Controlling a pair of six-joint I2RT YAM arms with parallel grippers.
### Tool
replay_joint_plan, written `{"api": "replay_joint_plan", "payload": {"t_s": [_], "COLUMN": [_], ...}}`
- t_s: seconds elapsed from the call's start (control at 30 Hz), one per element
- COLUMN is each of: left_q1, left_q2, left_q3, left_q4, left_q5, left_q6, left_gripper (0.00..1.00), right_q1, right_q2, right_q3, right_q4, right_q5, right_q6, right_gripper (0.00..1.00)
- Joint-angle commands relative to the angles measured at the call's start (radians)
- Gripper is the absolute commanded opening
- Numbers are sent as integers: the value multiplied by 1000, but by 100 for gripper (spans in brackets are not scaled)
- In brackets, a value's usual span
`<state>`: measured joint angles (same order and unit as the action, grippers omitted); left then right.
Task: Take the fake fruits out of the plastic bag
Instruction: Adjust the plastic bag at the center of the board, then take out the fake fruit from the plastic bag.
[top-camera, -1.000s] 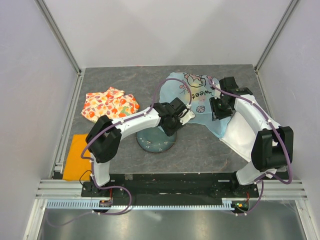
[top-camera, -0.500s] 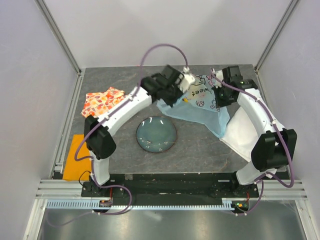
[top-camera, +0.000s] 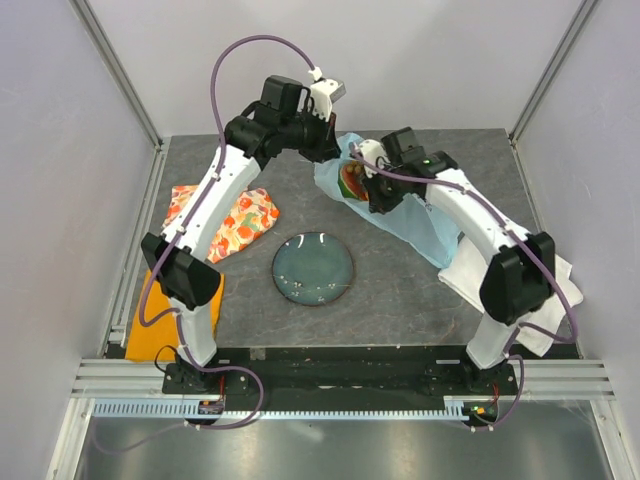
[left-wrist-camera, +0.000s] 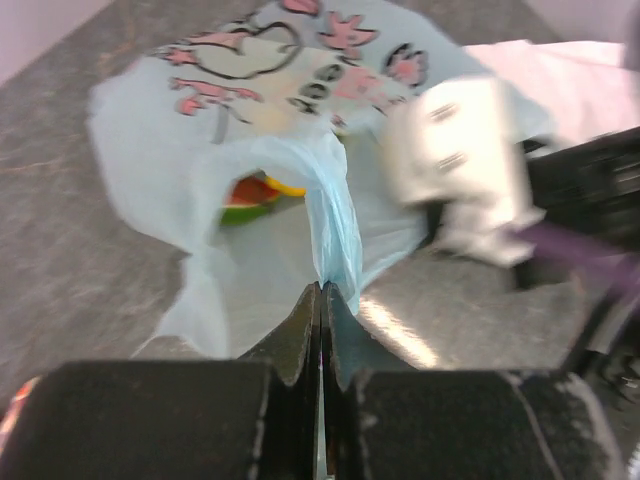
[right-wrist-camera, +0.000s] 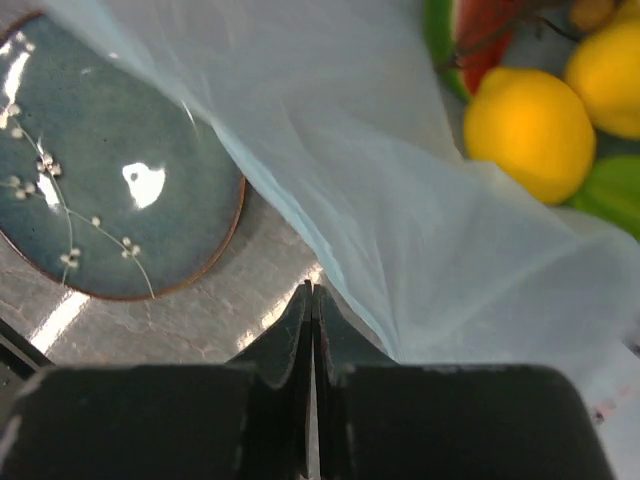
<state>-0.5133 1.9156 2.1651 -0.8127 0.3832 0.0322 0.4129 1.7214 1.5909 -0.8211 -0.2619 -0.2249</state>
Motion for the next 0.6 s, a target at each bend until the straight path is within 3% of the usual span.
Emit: {"api": "replay_joint_plan", "payload": {"t_s": [0.0,0.13,0.3,0.4,0.43,0.57], "left_q1": [-8,-4,24,42,44,48], "left_q2": [-67,-130,-162,-142,-130,-92], "left_q3": [-1,-39,-82,-128,-148,-174], "left_q4": [43,49,41,38,38,41], "left_q5": [141,126,79,78,83,108], "left_q6": [-126,-153,-135,-146,-143,-147], "left_gripper": [2,2,2,2,2,1], "right_q1": [17,17,-19,-29,-31,-28], "right_q2": [122,252,352,411,434,478], "right_q3": [115,198,268,306,316,362], "right_q4": [105,160,175,171,171,177], "right_q5": [62,356,483,472,469,484], "right_q6": [34,93,128,124,119,136], "right_gripper": [4,3,4,21,35,69]}}
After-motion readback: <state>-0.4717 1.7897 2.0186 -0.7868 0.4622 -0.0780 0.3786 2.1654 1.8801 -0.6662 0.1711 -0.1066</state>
